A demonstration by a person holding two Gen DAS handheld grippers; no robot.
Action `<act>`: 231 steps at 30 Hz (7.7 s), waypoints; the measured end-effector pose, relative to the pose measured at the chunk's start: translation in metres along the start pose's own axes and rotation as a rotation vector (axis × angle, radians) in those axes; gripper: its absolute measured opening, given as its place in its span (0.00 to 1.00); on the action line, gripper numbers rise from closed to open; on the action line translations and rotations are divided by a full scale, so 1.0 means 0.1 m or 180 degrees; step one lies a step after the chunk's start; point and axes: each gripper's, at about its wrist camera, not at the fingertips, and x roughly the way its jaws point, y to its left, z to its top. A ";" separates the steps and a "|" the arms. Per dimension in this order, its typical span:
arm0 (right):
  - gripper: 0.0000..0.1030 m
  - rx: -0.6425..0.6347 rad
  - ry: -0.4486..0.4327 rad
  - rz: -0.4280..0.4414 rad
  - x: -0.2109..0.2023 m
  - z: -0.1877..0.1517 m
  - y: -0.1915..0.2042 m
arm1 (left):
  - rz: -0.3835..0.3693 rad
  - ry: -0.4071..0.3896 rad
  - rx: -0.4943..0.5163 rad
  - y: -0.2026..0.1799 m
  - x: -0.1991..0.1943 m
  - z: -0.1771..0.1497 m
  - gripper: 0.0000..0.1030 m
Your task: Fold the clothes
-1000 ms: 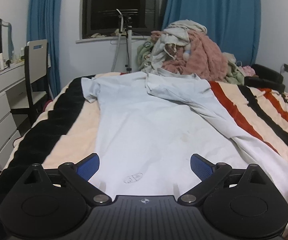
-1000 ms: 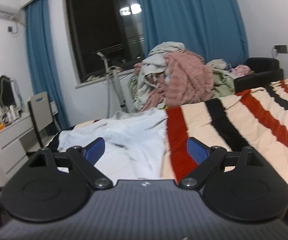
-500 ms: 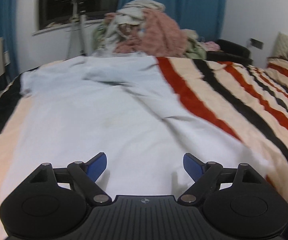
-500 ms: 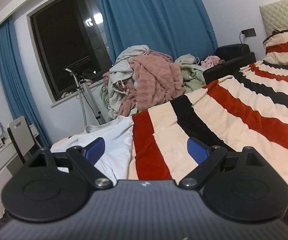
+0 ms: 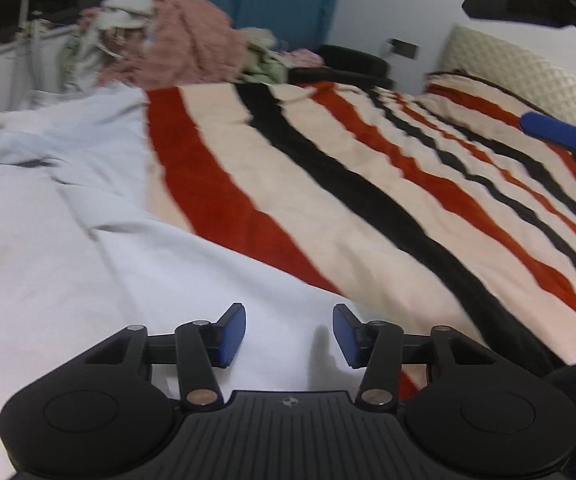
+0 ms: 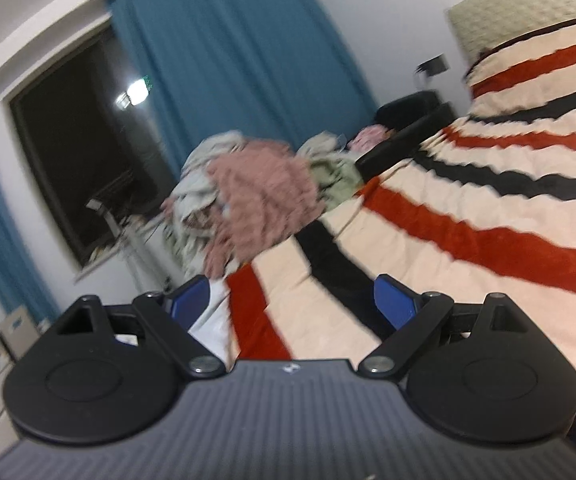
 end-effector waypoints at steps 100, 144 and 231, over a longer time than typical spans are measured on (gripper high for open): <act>0.88 -0.1148 0.0645 0.0897 -0.16 -0.78 1.10 | 0.1002 -0.1175 -0.0312 1.25 -1.84 0.11 1.00; 0.77 -0.2836 0.1390 0.1891 2.02 -2.48 3.87 | 0.1702 -0.1336 -0.1280 2.80 -2.62 -0.33 1.00; 1.00 -0.1236 0.0550 0.0706 -0.42 -1.03 1.27 | 0.1301 -0.0849 -0.0991 2.06 -2.06 -0.37 1.00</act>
